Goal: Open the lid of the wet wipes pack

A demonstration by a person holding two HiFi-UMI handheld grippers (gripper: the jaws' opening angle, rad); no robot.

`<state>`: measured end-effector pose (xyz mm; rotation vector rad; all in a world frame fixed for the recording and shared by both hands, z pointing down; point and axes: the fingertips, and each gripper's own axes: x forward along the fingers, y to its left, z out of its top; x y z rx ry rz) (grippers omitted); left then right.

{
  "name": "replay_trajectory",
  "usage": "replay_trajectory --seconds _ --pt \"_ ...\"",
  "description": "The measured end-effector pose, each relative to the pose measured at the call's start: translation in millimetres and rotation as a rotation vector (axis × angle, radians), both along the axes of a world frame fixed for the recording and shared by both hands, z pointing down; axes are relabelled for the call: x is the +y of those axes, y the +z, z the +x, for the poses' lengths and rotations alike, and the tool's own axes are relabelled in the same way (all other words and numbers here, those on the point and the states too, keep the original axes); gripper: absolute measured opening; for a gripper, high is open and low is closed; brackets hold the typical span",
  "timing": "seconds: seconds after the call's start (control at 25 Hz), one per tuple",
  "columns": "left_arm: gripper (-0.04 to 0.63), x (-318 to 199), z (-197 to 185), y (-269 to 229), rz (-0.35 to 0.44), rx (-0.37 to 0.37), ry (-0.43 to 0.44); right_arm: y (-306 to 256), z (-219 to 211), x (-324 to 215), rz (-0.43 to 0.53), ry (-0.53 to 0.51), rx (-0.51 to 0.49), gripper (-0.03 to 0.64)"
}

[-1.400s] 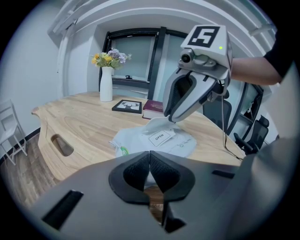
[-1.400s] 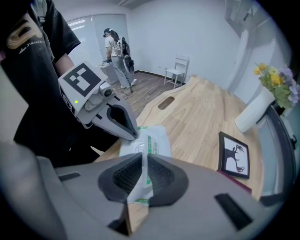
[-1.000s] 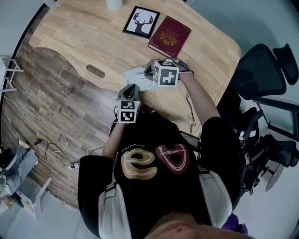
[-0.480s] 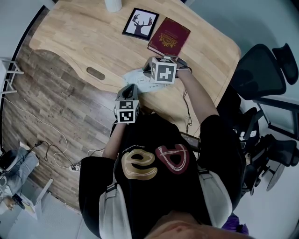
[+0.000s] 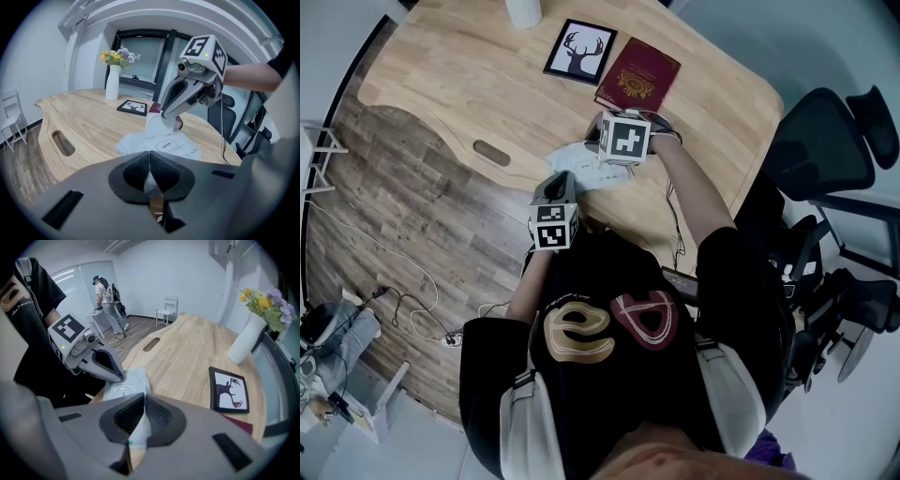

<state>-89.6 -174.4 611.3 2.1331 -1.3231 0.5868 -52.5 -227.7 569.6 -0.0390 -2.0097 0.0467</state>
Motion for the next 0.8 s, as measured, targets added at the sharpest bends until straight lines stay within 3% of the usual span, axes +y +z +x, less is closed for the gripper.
replay_trajectory --seconds 0.8 --pt "0.017 -6 2 -4 -0.019 0.011 -0.006 16 -3 -24 -0.059 0.026 0.010 0.035"
